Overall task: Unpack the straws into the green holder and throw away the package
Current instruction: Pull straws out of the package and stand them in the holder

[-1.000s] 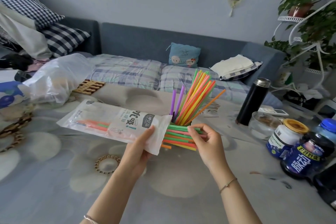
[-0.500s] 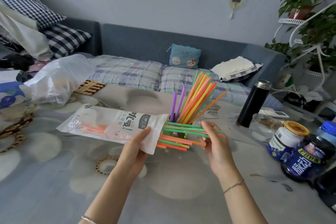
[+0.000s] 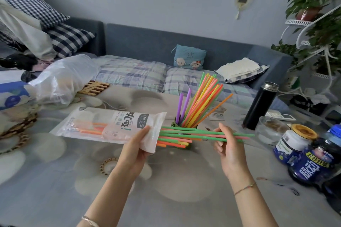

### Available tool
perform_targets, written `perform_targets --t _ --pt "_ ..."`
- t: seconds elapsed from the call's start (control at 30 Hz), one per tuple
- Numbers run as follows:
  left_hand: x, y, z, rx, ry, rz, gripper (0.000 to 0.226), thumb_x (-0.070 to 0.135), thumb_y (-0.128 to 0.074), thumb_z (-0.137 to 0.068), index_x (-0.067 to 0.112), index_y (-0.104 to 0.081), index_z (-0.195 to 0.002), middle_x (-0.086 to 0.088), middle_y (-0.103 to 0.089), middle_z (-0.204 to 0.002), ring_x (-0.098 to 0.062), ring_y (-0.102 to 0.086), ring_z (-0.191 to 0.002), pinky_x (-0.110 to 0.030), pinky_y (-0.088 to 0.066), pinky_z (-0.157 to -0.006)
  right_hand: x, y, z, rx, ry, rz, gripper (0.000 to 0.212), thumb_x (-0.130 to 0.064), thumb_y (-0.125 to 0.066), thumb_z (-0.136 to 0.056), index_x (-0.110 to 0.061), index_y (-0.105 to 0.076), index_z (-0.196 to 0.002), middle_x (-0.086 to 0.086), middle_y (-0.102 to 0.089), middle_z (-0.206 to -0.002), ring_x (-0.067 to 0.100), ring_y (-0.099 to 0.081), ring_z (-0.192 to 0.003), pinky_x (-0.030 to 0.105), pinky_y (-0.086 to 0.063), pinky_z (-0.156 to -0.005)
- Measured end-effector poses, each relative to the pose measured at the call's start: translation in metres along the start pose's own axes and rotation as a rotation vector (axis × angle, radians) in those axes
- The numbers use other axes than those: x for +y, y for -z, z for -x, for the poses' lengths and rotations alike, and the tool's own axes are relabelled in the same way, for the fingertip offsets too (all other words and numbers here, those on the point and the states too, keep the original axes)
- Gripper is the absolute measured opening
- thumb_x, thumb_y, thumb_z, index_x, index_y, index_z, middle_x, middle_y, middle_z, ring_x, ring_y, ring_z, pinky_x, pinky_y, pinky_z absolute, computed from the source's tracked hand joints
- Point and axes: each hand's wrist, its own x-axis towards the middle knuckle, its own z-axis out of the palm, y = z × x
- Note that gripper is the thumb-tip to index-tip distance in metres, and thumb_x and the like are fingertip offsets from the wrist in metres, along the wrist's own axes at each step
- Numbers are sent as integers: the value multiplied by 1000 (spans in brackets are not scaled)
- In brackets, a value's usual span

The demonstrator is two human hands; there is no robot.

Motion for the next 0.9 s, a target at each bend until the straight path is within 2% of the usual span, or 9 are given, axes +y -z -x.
perform_targets --t 0.1,0.27,0.33,0.5,0.57,0.63,0.7,0.8,0.9 --pt "-3 -2 2 -10 -8 -17 20 12 -64 -89 15 -64 -108 -7 -70 -106 -23 -64 -101 -40 -51 -88 6 -4 1 -28 -27 43 24 -21 -55 -90 -11 -56 -68 -7 -35 -39 8 -30 -35 23 -19 -45" --pt "-8 -5 3 -22 20 -17 10 12 -64 -88 16 -66 -97 2 -74 -82 -14 -68 -79 -24 -55 -61 8 -14 7 -130 -54 136 19 -23 -60 -88 -12 -61 -72 -8 -44 -42 7 -37 -39 18 -26 -42" --pt "-8 -5 3 -22 31 -16 9 12 -64 -88 15 -66 -97 2 -75 -80 -12 -69 -75 -22 -56 -57 6 -17 7 -128 -21 172 21 -24 -61 -88 -12 -58 -70 -8 -43 -41 6 -37 -37 17 -26 -40" --pt "-3 0 1 -7 51 50 28 18 -62 -90 8 -63 -116 -8 -70 -103 -16 -66 -79 -23 -55 -57 -31 -18 -6 68 145 121 26 -26 -63 -87 -13 -56 -65 -9 -47 -40 2 -35 -31 13 -24 -32" --pt "1 0 1 6 71 82 20 16 -61 -91 7 -63 -109 -6 -70 -90 -11 -66 -65 -20 -52 -50 -57 -18 -17 134 256 96 28 -23 -62 -88 -13 -53 -63 -10 -48 -38 0 -37 -30 13 -26 -31" --pt "4 0 2 22 85 96 9 15 -59 -92 9 -62 -99 -3 -65 -75 -8 -62 -52 -17 -49 -44 -80 -16 -31 177 367 115 31 -23 -62 -89 -16 -54 -60 -12 -51 -37 0 -43 -34 15 -34 -36" --pt "5 1 2 36 82 87 7 14 -59 -93 10 -61 -97 -3 -62 -74 -10 -60 -55 -17 -48 -42 -99 -14 -45 171 461 218 36 -32 -62 -87 -23 -61 -51 -14 -56 -42 4 -52 -46 24 -44 -50" --pt "8 2 1 53 59 48 10 17 -59 -92 10 -61 -100 -4 -58 -80 -16 -54 -67 -21 -48 -45 -120 -14 -61 121 558 399 39 -42 -55 -85 -30 -62 -49 -15 -57 -45 10 -52 -56 32 -42 -65" --pt "9 0 3 74 64 71 6 15 -58 -93 10 -61 -93 -4 -59 -77 -14 -54 -63 -18 -48 -42 -130 -21 -64 96 660 549 44 -36 -49 -94 -25 -54 -52 -8 -53 -51 -2 -51 -51 25 -42 -62"
